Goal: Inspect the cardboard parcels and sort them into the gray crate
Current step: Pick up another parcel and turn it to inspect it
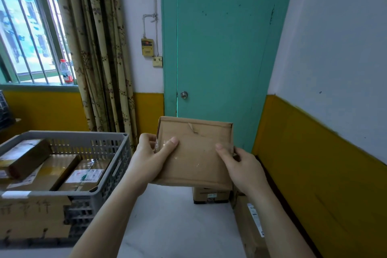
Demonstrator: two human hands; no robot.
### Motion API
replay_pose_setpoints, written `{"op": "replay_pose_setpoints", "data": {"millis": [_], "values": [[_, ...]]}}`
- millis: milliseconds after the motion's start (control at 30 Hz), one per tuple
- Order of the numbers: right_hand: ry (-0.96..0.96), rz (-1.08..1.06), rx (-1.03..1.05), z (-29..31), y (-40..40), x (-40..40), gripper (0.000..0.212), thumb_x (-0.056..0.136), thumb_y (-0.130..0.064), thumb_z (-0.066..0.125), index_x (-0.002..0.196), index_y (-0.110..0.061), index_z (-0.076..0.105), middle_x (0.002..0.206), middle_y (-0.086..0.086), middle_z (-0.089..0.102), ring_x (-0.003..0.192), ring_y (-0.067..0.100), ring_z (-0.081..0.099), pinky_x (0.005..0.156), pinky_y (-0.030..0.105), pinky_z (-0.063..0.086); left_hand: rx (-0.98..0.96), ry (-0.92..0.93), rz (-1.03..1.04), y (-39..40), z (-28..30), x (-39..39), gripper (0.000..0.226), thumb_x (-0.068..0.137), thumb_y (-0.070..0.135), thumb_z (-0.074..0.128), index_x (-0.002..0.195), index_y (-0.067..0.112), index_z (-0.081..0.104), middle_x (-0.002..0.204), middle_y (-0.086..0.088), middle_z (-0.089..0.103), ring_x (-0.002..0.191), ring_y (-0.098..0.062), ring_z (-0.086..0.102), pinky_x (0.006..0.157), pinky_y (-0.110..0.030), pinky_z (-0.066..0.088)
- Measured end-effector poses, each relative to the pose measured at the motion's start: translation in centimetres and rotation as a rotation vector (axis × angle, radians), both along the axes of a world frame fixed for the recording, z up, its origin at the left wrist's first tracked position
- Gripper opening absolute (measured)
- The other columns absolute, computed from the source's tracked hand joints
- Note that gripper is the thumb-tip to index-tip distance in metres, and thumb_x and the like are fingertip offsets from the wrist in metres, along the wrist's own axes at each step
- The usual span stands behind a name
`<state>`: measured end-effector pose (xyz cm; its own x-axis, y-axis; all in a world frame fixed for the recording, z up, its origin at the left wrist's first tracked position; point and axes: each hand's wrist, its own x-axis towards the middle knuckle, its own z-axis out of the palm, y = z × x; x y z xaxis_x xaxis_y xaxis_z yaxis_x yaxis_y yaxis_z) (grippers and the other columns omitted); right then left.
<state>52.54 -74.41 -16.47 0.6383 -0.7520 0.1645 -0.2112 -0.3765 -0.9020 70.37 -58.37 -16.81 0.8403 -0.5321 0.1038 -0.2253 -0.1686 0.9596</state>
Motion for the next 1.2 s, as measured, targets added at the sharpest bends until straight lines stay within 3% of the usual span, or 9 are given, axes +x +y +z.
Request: {"op": "replay_pose_setpoints", "data": {"millis": [167,300,400,600,733,800,900,1067,1200], "values": [[-0.005,0.005,-0.05,-0.3,0.2,0.0,0.043,0.084,-0.072,0.055,0.102,-0.035,0.07,0.092,-0.023,0.069,0.086,-0.003,0.065,0.057,0.007,0.048,0.033,-0.087,0.025,0.1,0.3,0.1,0.061,0.078,0.061,0.078,0.116,0.031,0.041,0.108,0.012,0.058,0.091,-0.008,0.063,0.061,-0.025,0.051],[0.004,0.016,-0.006,-0.1,0.0,0.0,0.045,0.082,-0.076,0.056,0.101,-0.036,0.065,0.098,-0.022,0.068,0.093,0.003,0.065,0.07,0.02,0.053,0.001,-0.003,-0.097,0.7,0.4,0.7,0.097,0.073,0.058,0.085,0.151,0.03,0.035,0.133,0.0,0.056,0.115,-0.023,0.063,0.094,-0.048,0.059],[0.025,-0.07,-0.085,-0.1,0.2,0.2,0.053,0.074,-0.084,0.052,0.093,-0.035,0.062,0.09,-0.019,0.067,0.083,-0.002,0.061,0.065,0.021,0.048,0.023,-0.05,-0.206,0.9,0.4,0.4,0.097,0.063,0.071,0.083,0.144,0.031,0.049,0.138,-0.003,0.058,0.121,-0.026,0.062,0.102,-0.053,0.055],[0.025,-0.086,-0.13,-0.5,0.6,0.1,0.059,0.066,-0.084,0.053,0.098,-0.034,0.06,0.089,-0.024,0.061,0.08,-0.01,0.055,0.058,0.01,0.04,-0.076,0.031,-0.235,1.0,-0.3,0.3,0.083,0.065,0.05,0.084,0.135,0.031,0.044,0.132,0.002,0.061,0.119,-0.02,0.064,0.096,-0.048,0.06],[-0.001,-0.082,-0.073,-0.2,0.9,0.1,0.078,0.066,-0.097,0.039,0.089,-0.027,0.065,0.088,-0.015,0.068,0.083,-0.002,0.06,0.065,0.022,0.045,-0.106,0.157,-0.163,0.5,0.1,-0.3,0.063,0.076,0.084,0.062,0.115,0.04,0.042,0.121,0.014,0.055,0.107,-0.005,0.058,0.077,-0.028,0.052],[0.023,-0.113,-0.072,0.1,1.0,0.3,0.083,0.07,-0.097,0.031,0.089,-0.023,0.065,0.085,-0.01,0.067,0.08,0.002,0.059,0.062,0.023,0.04,-0.09,0.149,-0.064,-0.1,-0.2,-0.3,0.053,0.087,0.08,0.05,0.114,0.035,0.043,0.117,0.012,0.054,0.105,-0.005,0.055,0.072,-0.03,0.046],[0.025,-0.161,-0.034,0.0,1.0,0.3,0.063,0.086,-0.083,0.044,0.088,-0.023,0.064,0.084,-0.011,0.066,0.078,0.002,0.059,0.059,0.024,0.038,-0.116,0.124,-0.009,-0.5,-0.8,-0.1,0.035,0.096,0.058,0.058,0.113,0.03,0.046,0.116,0.003,0.058,0.103,-0.013,0.058,0.07,-0.032,0.046],[-0.014,-0.085,0.075,-0.5,0.9,0.0,0.041,0.074,-0.058,0.053,0.091,-0.022,0.065,0.09,-0.01,0.069,0.085,0.007,0.061,0.064,0.03,0.04,-0.134,0.139,-0.103,-0.1,-0.6,0.0,0.072,0.076,0.045,0.066,0.143,0.036,0.041,0.13,0.012,0.057,0.112,-0.016,0.062,0.087,-0.038,0.056],[0.025,-0.028,0.149,-0.8,0.3,-0.2,0.04,0.071,-0.058,0.059,0.095,-0.027,0.066,0.095,-0.013,0.068,0.091,0.005,0.061,0.068,0.03,0.042,-0.118,0.09,-0.051,0.1,-0.5,0.4,0.066,0.087,0.039,0.073,0.146,0.035,0.043,0.131,0.009,0.059,0.111,-0.019,0.065,0.086,-0.044,0.062]]}}
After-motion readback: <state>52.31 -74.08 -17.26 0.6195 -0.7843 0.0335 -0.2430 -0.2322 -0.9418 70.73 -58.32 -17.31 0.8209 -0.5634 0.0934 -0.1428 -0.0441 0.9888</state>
